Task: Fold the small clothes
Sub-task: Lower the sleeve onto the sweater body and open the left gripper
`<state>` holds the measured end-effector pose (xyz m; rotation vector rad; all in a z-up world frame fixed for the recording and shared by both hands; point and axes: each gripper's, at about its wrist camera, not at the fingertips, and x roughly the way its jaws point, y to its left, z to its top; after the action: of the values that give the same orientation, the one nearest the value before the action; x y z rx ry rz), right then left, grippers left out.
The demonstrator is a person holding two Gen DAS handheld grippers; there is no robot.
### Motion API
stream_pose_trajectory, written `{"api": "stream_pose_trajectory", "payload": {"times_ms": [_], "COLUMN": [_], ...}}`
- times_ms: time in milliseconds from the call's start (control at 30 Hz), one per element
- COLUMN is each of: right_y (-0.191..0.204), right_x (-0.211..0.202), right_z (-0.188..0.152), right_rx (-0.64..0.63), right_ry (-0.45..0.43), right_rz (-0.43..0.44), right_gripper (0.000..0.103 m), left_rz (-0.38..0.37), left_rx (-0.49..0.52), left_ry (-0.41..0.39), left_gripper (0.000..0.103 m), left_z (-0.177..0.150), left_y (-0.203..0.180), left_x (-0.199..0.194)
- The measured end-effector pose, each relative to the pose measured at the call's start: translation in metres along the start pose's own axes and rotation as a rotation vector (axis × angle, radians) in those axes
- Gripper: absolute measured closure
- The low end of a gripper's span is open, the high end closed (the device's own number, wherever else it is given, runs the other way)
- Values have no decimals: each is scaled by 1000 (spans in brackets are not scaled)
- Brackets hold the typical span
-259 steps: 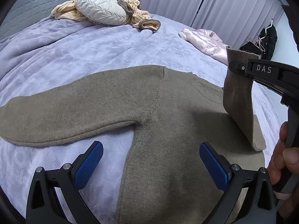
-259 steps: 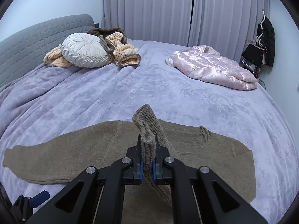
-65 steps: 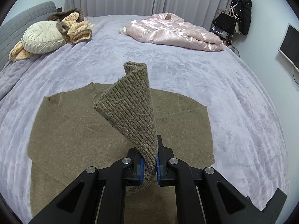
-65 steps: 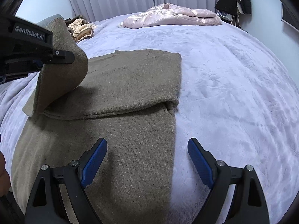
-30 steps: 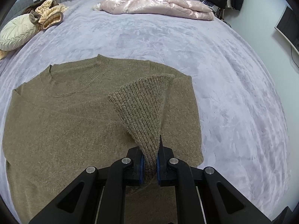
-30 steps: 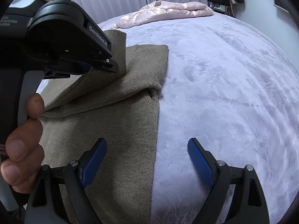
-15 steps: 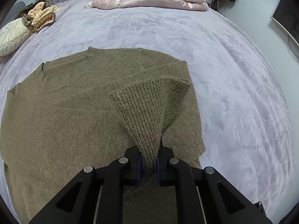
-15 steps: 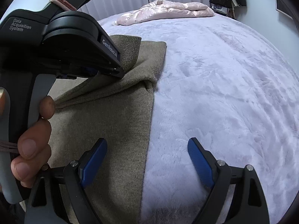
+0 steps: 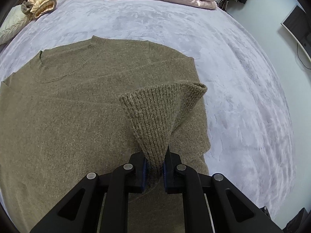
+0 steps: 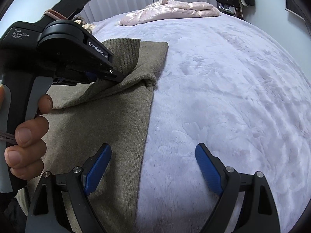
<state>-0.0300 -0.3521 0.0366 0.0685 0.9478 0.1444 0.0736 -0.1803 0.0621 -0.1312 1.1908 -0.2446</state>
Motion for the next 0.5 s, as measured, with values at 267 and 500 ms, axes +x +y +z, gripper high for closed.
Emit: {"api": "stream_pose_trajectory", "payload": {"times_ms": [267,500], "right_y": [-5,-7], "right_x": [-13,-20], "right_z": [-6,-2], "right_rx": [13,47], "right_ry": [6,8], "right_rz": [-32,-27], "right_gripper": [13,13], "left_rz": [25,51], "left_rx": [51,55], "left_ry": [-49,-125], "left_gripper": [1,1], "left_z": [-14,-19], "left_y": [-12,1], "left_x": [-2,-35]}}
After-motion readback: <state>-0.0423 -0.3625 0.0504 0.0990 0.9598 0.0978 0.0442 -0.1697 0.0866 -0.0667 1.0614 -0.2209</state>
